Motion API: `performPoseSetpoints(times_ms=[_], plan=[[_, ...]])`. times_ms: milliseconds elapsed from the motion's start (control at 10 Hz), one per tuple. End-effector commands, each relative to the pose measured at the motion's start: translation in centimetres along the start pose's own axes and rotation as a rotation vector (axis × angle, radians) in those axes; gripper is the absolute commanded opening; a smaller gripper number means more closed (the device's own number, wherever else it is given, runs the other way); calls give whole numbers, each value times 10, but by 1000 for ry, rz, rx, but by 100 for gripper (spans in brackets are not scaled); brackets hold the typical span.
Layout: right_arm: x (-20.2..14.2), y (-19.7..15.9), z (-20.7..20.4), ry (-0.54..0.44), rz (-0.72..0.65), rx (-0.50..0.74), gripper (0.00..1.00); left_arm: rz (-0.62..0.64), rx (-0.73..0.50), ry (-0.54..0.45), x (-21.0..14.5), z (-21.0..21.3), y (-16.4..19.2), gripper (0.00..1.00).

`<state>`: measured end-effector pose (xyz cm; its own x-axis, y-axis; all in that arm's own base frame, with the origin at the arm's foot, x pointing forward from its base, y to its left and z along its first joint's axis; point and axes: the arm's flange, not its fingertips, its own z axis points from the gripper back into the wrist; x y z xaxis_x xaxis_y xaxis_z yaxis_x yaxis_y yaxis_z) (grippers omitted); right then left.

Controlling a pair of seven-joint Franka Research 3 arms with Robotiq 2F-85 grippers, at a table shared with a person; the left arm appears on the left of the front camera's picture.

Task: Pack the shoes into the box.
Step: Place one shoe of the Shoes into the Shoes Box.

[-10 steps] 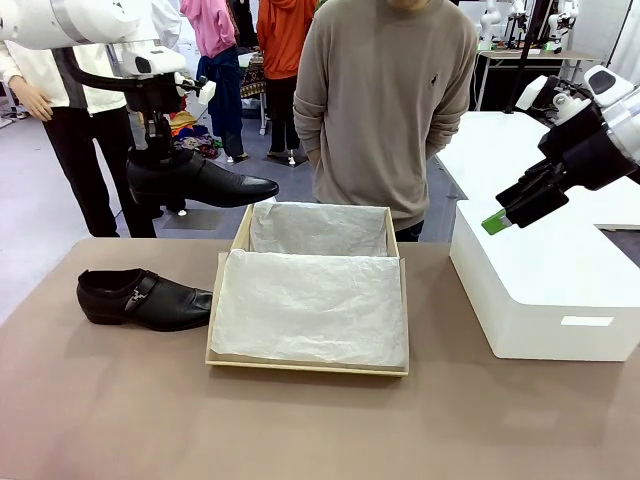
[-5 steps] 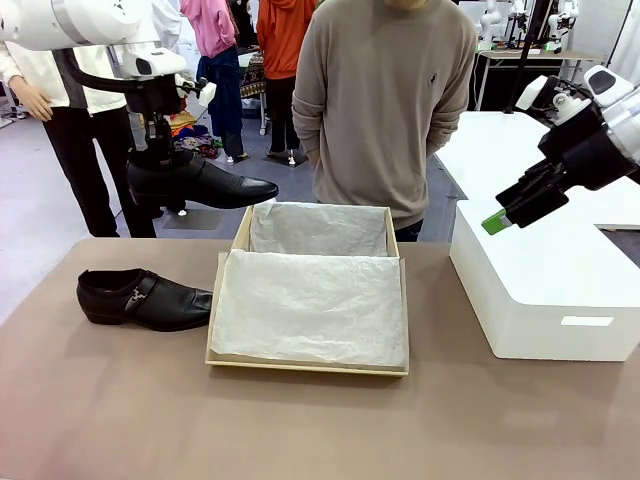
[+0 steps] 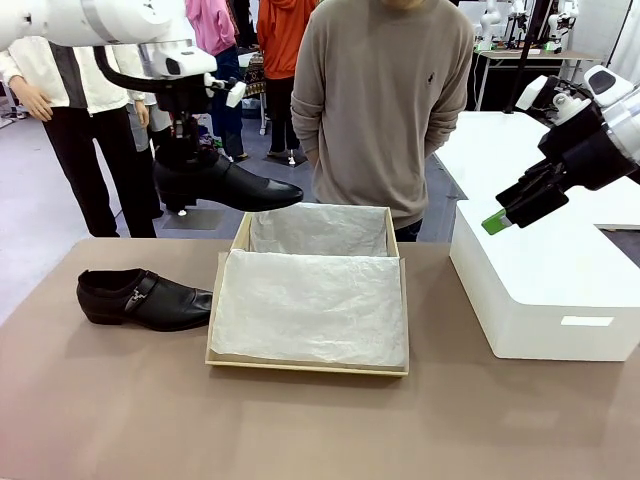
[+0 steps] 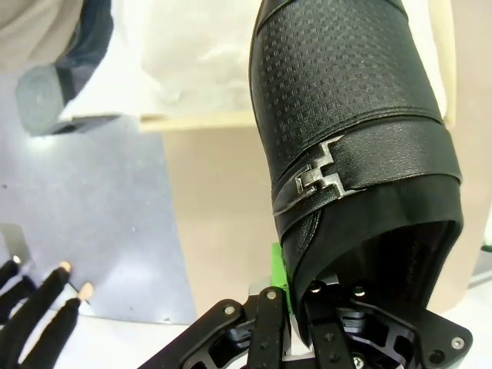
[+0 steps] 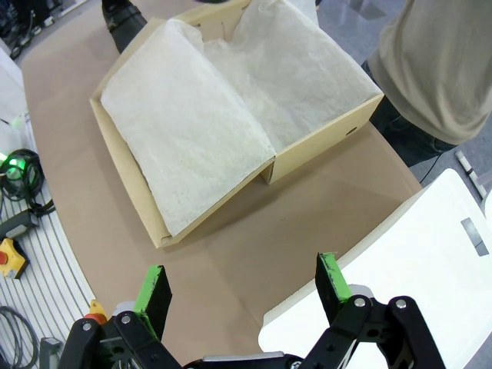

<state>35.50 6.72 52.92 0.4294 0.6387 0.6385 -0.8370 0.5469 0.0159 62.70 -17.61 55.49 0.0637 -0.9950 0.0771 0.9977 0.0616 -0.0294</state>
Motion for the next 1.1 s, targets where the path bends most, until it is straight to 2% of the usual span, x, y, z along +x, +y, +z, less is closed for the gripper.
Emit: performPoseSetpoints(times_ms=[0, 400, 900, 1000], plan=[[0, -1, -1, -13, 1, 8, 100, -9, 15, 18, 24, 0, 6, 0], [0, -1, -1, -13, 1, 8, 100, -69, 5, 15, 87, -18, 5, 0], [0, -1, -1, -13, 1, 8, 100, 18, -67, -1, 138, -36, 9, 0], [0, -1, -1, -13, 1, 8, 100, 24, -49, 3, 144, -40, 12, 0]])
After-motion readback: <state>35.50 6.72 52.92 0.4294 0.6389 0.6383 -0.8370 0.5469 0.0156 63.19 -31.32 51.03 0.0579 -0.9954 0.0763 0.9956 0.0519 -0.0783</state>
